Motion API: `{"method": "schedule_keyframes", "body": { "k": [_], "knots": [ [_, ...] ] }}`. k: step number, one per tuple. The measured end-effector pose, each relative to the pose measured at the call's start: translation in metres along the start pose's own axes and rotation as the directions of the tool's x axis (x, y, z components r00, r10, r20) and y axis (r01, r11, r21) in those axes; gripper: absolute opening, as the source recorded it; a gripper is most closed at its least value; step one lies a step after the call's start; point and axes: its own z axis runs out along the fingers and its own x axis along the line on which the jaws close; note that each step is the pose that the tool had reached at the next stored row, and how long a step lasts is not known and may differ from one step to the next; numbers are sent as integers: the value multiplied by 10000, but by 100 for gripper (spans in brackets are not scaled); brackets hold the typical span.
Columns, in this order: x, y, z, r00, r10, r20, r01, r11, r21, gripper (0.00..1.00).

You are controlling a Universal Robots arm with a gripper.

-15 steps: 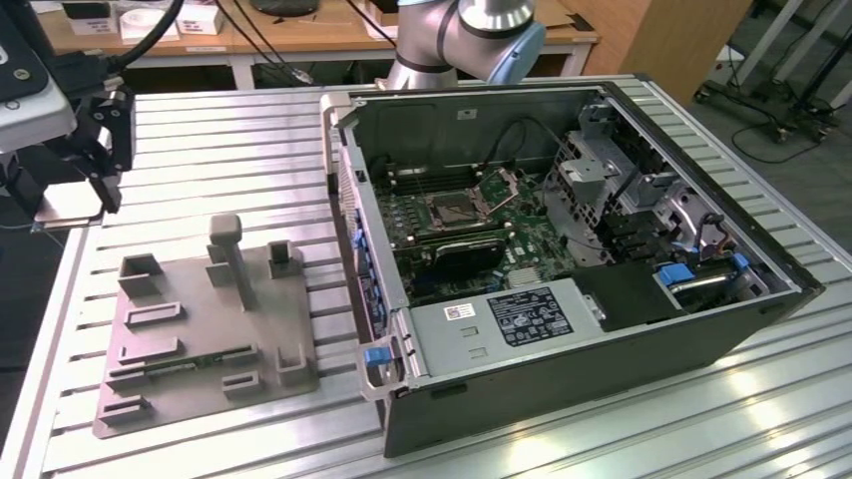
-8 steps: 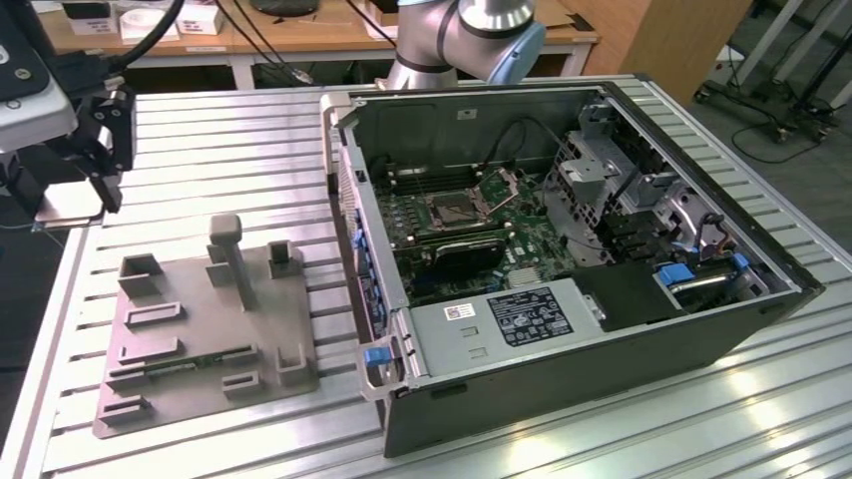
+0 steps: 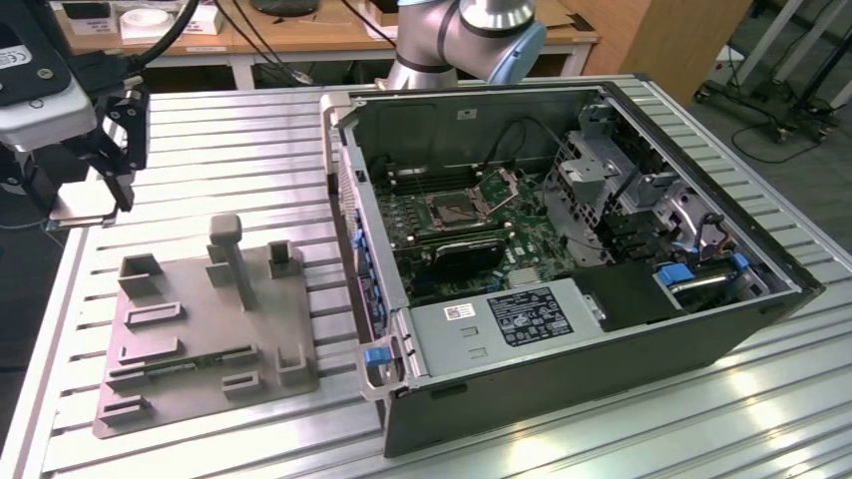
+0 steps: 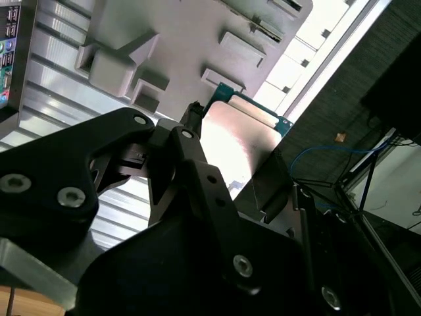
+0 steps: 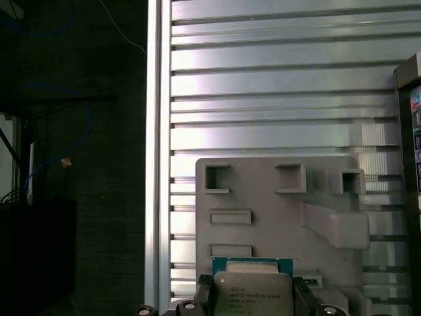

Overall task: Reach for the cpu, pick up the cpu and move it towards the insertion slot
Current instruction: 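Pick up the cpu and move it towards the insertion slot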

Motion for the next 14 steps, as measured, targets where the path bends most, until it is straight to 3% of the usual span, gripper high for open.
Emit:
{"method": "schedule_keyframes", "body": {
  "k": [9,14],
  "knots": [
    [-4,0,-1,10000,1,-1,-1,10000,1,55],
    [-4,2,-54,10000,1,-1,-1,10000,2,55]
  ]
}}
